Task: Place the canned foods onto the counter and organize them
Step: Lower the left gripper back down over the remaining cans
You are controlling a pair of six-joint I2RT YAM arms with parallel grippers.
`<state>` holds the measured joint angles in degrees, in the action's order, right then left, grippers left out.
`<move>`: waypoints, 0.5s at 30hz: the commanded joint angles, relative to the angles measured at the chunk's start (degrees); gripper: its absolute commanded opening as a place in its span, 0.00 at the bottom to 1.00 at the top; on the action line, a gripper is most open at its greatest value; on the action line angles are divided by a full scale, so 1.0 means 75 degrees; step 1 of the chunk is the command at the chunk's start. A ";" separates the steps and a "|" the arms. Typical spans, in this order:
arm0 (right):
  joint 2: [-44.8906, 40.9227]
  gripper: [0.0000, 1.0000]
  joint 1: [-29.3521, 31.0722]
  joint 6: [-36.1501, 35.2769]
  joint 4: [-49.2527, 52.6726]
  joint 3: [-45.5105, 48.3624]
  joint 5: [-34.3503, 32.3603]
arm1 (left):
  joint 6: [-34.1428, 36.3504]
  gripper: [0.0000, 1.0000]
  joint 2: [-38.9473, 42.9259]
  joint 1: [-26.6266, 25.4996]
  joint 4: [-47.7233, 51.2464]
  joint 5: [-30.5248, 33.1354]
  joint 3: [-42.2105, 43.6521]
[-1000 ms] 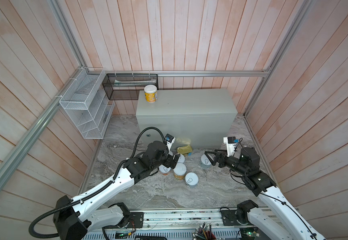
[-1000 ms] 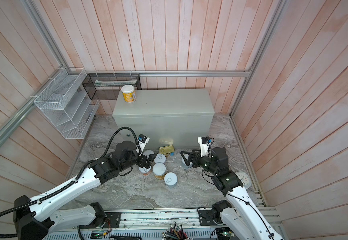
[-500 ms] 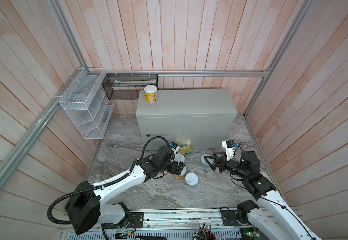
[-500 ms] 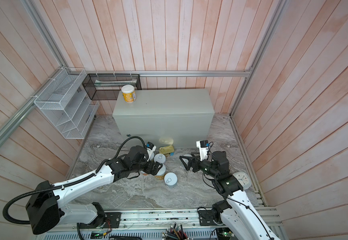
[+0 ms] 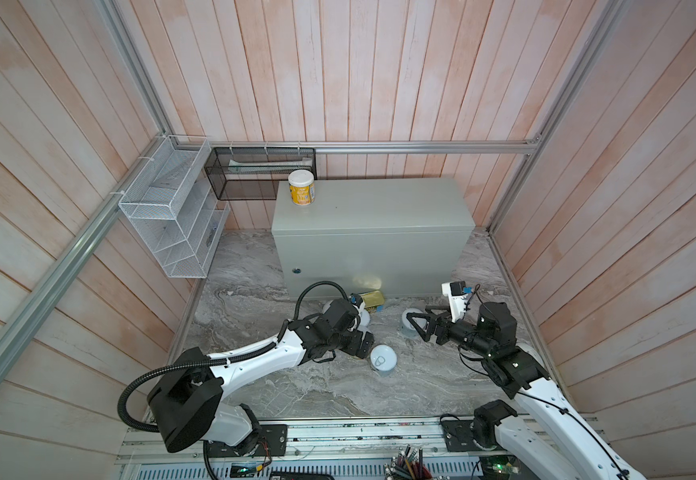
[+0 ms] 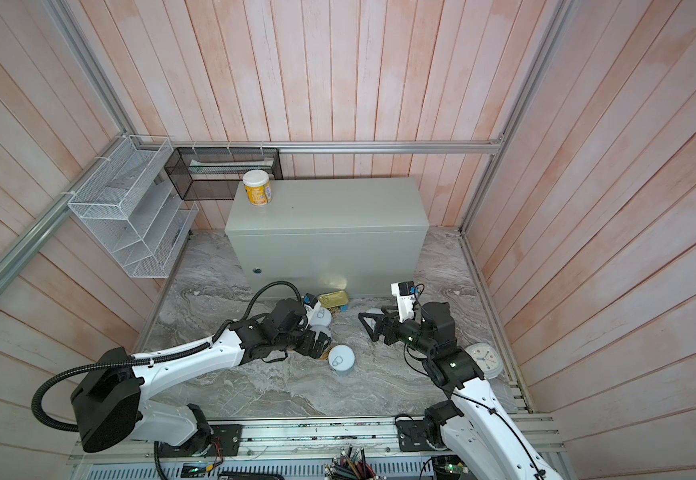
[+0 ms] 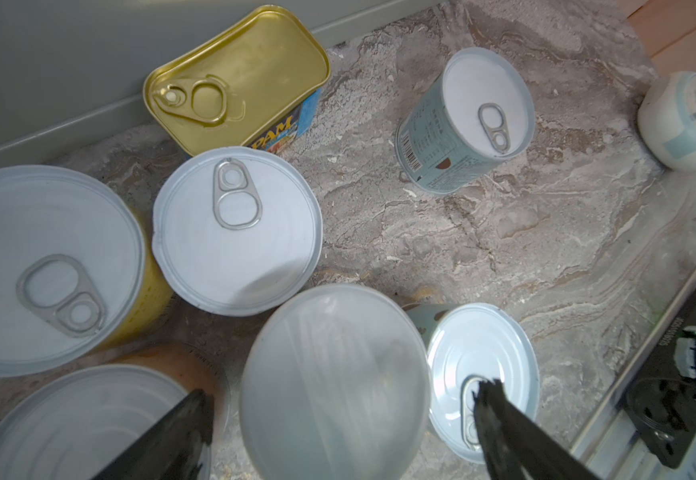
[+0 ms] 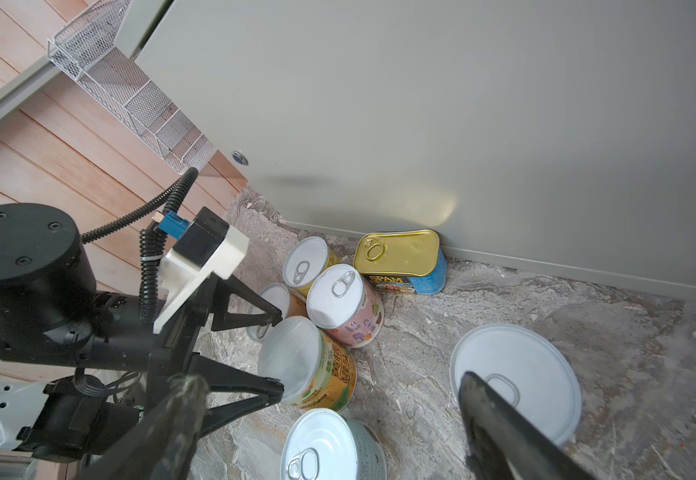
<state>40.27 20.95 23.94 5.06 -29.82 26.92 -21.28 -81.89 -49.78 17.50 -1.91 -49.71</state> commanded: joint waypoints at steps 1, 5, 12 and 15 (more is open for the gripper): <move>0.0020 0.94 0.0083 -0.0111 -0.0101 0.0074 -0.0108 | -0.0083 1.00 -0.0149 -0.0031 -0.0196 0.0282 -0.0108; 0.0111 0.94 0.0125 -0.0184 -0.0004 0.0061 -0.0269 | -0.0038 1.00 -0.0330 -0.0037 -0.0213 0.0407 -0.0232; 0.0207 0.94 0.0183 -0.0184 -0.0035 0.0007 -0.0329 | -0.0129 1.00 -0.0472 -0.0042 -0.0287 0.0410 -0.0260; 0.0306 0.94 0.0198 -0.0172 -0.0049 0.0000 -0.0355 | -0.0141 1.00 -0.0494 -0.0042 -0.0287 0.0361 -0.0250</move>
<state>42.02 22.04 23.55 5.08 -29.76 25.34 -21.54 -85.03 -49.84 16.25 0.27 -50.24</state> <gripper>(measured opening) 0.942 0.998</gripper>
